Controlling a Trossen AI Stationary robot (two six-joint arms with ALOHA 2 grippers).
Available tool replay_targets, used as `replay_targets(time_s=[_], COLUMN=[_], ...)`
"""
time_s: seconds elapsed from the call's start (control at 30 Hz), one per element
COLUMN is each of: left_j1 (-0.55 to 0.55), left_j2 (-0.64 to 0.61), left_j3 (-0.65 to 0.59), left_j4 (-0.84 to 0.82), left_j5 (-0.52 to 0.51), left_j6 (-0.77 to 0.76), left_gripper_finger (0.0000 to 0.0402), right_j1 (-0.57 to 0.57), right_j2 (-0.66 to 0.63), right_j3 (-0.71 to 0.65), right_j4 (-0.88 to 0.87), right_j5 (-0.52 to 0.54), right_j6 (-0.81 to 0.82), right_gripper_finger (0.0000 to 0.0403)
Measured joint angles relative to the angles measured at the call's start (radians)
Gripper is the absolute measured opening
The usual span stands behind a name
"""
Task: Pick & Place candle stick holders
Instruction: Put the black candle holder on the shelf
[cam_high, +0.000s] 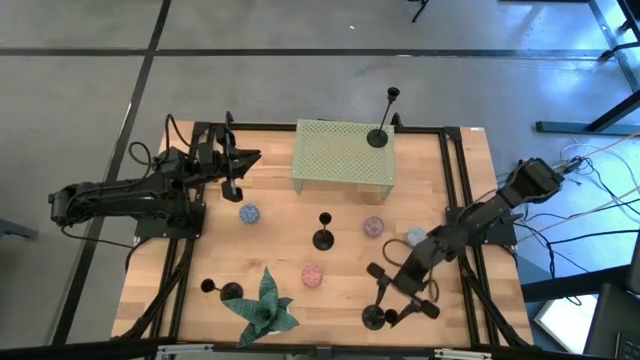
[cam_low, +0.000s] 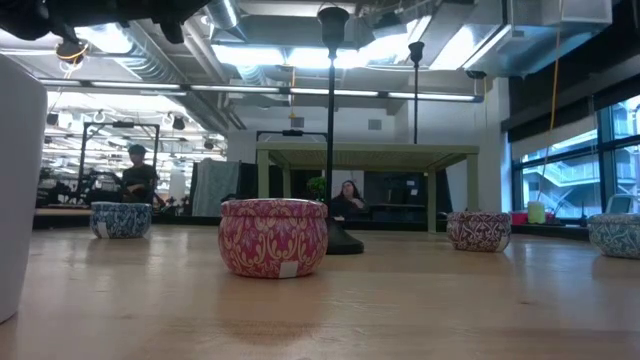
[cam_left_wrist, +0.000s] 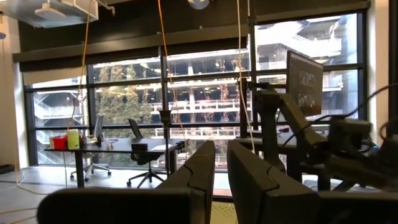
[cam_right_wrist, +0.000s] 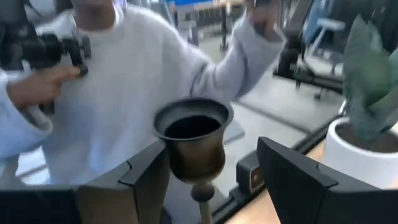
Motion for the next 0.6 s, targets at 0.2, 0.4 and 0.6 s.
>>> replay_targets(time_s=[0.2,0.4,0.6], left_j1=[0.000,0.000,0.000], left_j2=[0.000,0.000,0.000], left_j3=[0.000,0.000,0.000], left_j4=[-0.006,-0.006,-0.006], left_j5=[0.000,0.000,0.000], left_j6=[0.000,0.000,0.000], left_gripper_finger=[0.0037,0.0037,0.0037], right_j1=[0.020,0.025,0.025], right_j2=[0.041,0.042,0.042], right_j3=[0.110,0.121,0.122], right_j4=[-0.158,-0.231,-0.248], right_j5=[0.000,0.000,0.000], right_j6=[-0.055,-0.062,-0.062], right_gripper_finger=[0.0239,0.0228,0.0187])
